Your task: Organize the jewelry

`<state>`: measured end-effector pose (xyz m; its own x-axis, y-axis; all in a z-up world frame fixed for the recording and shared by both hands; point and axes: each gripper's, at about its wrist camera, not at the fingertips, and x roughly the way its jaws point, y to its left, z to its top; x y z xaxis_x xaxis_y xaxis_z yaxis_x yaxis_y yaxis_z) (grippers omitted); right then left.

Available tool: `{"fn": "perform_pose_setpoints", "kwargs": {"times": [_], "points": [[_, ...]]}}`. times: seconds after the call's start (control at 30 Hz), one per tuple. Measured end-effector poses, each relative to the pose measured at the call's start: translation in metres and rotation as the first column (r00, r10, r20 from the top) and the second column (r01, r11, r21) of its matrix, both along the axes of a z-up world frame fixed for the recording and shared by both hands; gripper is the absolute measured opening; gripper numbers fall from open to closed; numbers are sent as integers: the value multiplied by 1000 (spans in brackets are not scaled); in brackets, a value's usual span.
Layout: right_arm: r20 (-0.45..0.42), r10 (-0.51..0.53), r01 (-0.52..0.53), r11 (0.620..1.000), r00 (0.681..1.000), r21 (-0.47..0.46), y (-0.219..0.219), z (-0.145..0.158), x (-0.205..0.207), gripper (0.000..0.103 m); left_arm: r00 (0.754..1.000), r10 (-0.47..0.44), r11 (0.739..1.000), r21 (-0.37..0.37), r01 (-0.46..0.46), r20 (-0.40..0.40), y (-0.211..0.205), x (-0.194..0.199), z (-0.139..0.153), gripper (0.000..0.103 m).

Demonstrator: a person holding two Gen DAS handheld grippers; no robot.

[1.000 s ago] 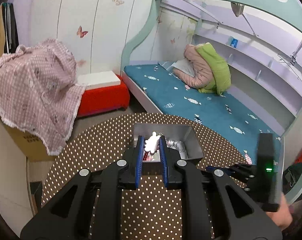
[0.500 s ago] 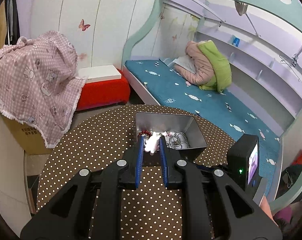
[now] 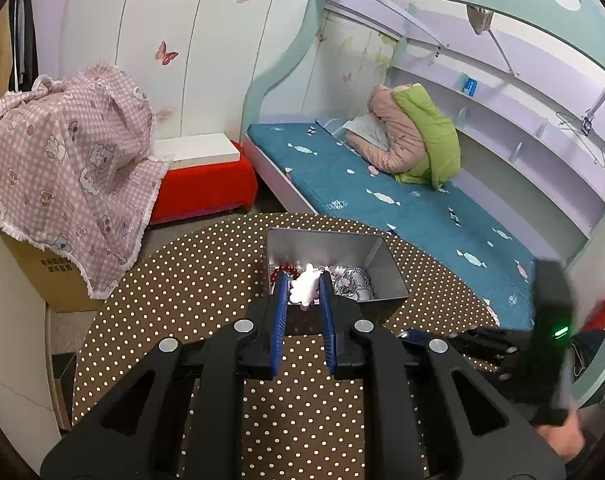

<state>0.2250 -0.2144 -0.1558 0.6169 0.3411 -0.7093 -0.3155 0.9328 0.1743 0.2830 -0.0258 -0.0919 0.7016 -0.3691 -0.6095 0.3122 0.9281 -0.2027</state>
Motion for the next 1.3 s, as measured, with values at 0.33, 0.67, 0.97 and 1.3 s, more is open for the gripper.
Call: {"fn": "perform_pose_setpoints", "kwargs": {"times": [0.33,0.67,0.97,1.3], "points": [[166,34,-38,999,985,22,5,97,32,12,998,-19,1000,3,19,68,-10,19,42,15],[50,51,-50,999,997,-14,11,70,80,12,997,-76,997,9,76,-12,-39,66,35,16],[19,-45,44,998,999,38,-14,57,85,73,997,40,999,34,-38,-66,-32,85,15,90],[116,-137,126,987,984,95,-34,93,49,96,980,196,977,79,-199,45,-4,38,46,97]]}}
